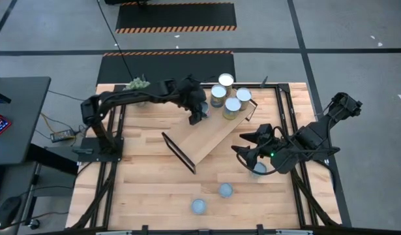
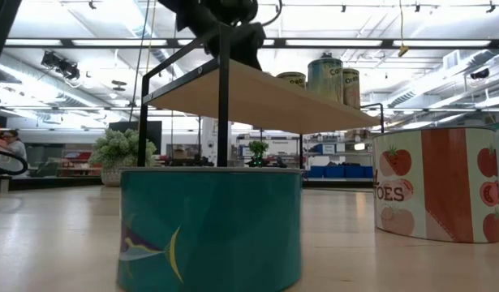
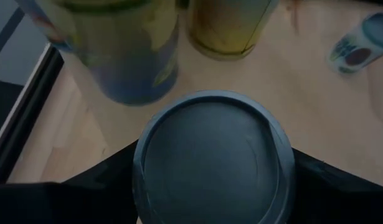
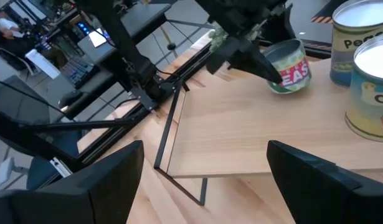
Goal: Pick and place cans onto a shelf
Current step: Put the small canned peas can on the shelf, then put the canned mixed vegetables on the shelf
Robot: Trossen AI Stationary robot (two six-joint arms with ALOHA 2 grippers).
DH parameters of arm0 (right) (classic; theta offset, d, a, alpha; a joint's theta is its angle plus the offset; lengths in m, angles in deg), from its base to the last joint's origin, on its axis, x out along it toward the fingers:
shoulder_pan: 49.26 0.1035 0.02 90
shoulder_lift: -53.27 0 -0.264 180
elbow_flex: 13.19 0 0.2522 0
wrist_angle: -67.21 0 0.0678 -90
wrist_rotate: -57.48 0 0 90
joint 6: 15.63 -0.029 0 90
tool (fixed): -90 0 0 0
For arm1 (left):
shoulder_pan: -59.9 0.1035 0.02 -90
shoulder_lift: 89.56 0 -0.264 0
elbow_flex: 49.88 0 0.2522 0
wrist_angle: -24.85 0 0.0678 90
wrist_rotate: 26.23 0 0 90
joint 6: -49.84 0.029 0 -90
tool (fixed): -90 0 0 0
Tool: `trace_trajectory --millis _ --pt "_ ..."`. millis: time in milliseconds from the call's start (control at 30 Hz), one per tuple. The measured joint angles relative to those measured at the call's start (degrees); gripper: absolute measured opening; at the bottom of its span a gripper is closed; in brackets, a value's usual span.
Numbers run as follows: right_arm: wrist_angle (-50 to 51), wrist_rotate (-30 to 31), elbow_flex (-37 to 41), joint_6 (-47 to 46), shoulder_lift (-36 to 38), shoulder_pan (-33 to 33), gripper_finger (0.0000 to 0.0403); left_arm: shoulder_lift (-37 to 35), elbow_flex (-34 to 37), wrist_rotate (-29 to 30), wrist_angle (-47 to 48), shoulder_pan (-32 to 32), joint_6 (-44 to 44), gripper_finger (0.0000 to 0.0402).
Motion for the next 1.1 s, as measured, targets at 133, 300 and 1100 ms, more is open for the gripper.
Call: trace_trajectory --millis 133,300,1100 --pt "-0.02 -0.12 0.0 -0.02 0.0 -0.02 0.0348 0.66 -0.02 -0.04 0.05 0.54 0.7 0.0286" --pt "-0.02 -0.14 0.02 0.04 0.0 0.0 0.0348 0.66 -0.02 0.04 -0.76 0.51 3.48 0.0286" --pt "4.22 -7.0 0.0 0.21 -0.02 -0.22 0.0348 -0.43 -9.86 4.35 9.03 -1.54 4.26 0.0389"
